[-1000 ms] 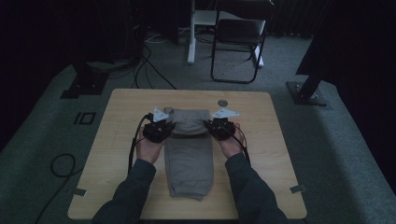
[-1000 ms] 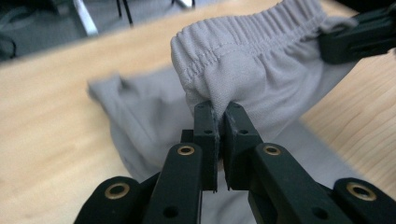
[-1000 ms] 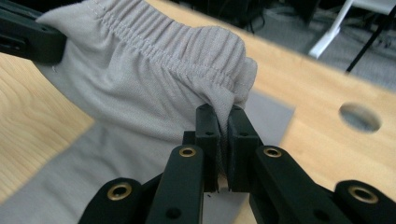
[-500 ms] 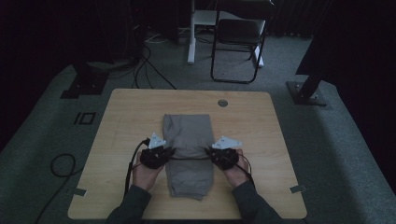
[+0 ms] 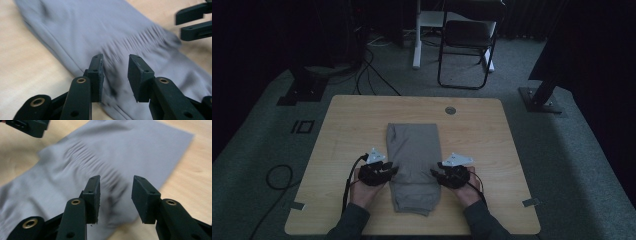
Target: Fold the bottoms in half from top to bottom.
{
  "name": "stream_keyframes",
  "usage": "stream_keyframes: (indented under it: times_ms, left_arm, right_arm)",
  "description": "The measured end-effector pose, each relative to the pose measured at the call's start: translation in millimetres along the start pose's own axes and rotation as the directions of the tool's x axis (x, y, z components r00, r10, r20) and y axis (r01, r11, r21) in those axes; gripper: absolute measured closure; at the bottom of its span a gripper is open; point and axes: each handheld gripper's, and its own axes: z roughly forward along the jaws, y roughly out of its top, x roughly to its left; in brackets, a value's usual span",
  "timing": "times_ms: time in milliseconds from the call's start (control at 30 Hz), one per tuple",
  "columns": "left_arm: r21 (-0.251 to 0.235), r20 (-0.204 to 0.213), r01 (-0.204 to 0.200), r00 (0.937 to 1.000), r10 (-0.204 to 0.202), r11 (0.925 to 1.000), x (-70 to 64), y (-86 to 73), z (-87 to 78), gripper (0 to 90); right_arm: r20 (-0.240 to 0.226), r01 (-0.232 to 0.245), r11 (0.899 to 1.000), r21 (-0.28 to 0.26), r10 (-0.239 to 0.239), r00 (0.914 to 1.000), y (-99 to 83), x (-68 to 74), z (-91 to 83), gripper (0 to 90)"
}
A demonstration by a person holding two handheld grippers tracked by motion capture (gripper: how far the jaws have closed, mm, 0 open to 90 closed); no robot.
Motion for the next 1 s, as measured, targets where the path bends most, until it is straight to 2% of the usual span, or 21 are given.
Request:
stream_keyframes:
  times_ms: [67,133,233,267,367,400,533,633,700,733,833,867,900,933,1000]
  left_arm:
    - [0.008,-0.018,0.008,0.9998,-0.008,0.9999,5.4,6.3,6.9,73.6]
    - [0.037,-0.026,0.015,0.9996,-0.014,0.9992,9.0,9.5,19.4,81.7]
    - [0.073,-0.034,0.019,0.9993,-0.016,0.9971,10.6,9.6,33.8,87.1]
    - [0.111,-0.042,0.02,0.999,-0.015,0.9936,11.8,7.3,47.0,87.1]
    - [0.155,-0.048,0.013,0.9988,-0.006,0.9879,11.9,1.9,61.5,87.0]
    - [0.137,-0.037,0.012,0.9993,-0.007,0.9905,11.1,0.3,62.9,87.0]
    - [0.132,-0.029,0.011,0.9996,-0.007,0.9912,9.8,-0.4,60.3,83.5]
    - [0.108,0.001,0.005,1.0,-0.005,0.9941,7.0,-4.2,51.0,82.5]
    - [0.103,0.009,0.002,1.0,-0.003,0.9947,5.9,-5.4,48.1,82.1]
    - [0.083,0.033,-0.001,0.9995,-0.002,0.9966,2.8,-8.4,42.5,82.1]
    - [0.068,0.05,-0.002,0.9988,-0.001,0.9977,-1.6,-11.1,37.3,82.0]
    - [0.054,0.068,0.0,0.9977,-0.004,0.9986,-5.4,-14.0,32.4,82.1]
    - [0.054,0.068,0.0,0.9977,-0.004,0.9986,-5.4,-14.0,32.4,82.1]
    - [0.045,0.093,0.005,0.9957,-0.009,0.999,-9.6,-17.5,27.9,82.1]
    - [0.042,0.112,-0.005,0.9937,0.001,0.9991,-15.3,-21.9,23.9,82.0]
  right_arm:
    - [0.028,-0.023,1.0,0.01,0.023,0.9993,3.2,-9.2,3.2,73.1]
    - [0.038,-0.042,0.998,0.039,0.041,0.9984,3.5,-16.2,12.7,79.8]
    - [0.053,-0.049,0.994,0.098,0.044,0.9976,0.0,-22.2,32.6,83.0]
    - [0.057,-0.051,0.992,0.114,0.044,0.9974,-1.2,-22.8,38.4,83.4]
    - [0.064,-0.045,0.99,0.136,0.037,0.9973,-3.3,-22.4,50.2,83.7]
    - [0.06,-0.042,0.991,0.128,0.035,0.9976,-3.0,-22.3,51.1,83.6]
    - [0.034,-0.046,0.992,0.121,0.042,0.9986,-2.1,-20.4,51.4,83.1]
    - [-0.026,-0.076,0.992,0.098,0.079,0.9965,-5.3,-18.7,45.8,81.9]
    - [-0.05,-0.078,0.994,0.082,0.082,0.9954,-6.5,-17.2,41.5,81.3]
    - [-0.06,-0.074,0.994,0.076,0.079,0.9951,-7.2,-15.5,38.9,81.0]
    - [-0.08,-0.062,0.996,0.065,0.067,0.9945,-8.8,-12.6,34.1,80.1]
    - [-0.094,-0.054,0.997,0.057,0.059,0.9938,-10.4,-8.6,28.9,79.3]
    - [-0.094,-0.054,0.997,0.057,0.059,0.9938,-10.4,-8.6,28.9,79.3]
    - [-0.106,-0.04,0.998,0.048,0.045,0.9933,-11.4,-4.7,23.8,78.7]
    - [-0.118,-0.027,0.999,0.039,0.032,0.9925,-12.7,-0.5,18.6,77.8]
